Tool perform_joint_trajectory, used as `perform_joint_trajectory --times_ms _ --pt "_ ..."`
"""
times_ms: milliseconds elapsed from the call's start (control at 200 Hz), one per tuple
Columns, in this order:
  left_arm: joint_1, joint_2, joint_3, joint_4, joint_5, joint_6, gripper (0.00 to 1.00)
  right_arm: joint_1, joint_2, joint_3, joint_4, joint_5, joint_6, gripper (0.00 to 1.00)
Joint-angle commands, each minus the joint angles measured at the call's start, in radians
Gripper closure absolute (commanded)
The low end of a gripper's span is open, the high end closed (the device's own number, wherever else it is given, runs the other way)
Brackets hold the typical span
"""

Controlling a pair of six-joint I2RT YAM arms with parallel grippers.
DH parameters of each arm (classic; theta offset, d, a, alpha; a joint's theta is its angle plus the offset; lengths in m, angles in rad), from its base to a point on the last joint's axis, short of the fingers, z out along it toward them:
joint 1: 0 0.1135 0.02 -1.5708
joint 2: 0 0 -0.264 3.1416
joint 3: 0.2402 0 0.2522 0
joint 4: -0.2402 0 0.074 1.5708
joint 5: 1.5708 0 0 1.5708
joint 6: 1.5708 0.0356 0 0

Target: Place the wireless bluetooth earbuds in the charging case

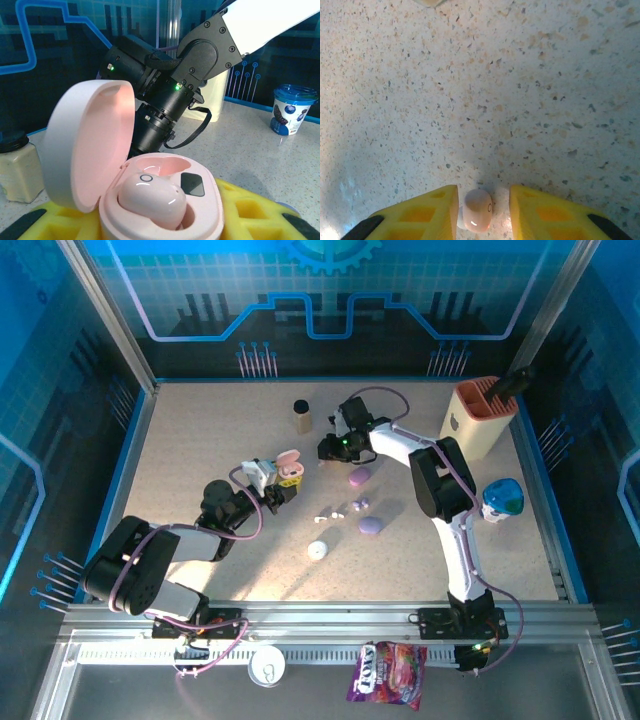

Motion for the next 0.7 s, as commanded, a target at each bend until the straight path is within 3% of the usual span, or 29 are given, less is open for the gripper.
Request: perform_joint_trajectory --times_ms 0,695 --pt "0.010 -0.015 0.013 -0.001 0.026 -0.004 0.67 -0.001 0.022 0.026 -0.035 -0.032 -0.003 0.69" --pt "0.010 0.000 0.009 0.014 0.027 -0.004 0.67 0.016 0.076 0.094 -0.133 -0.036 -0.036 0.80"
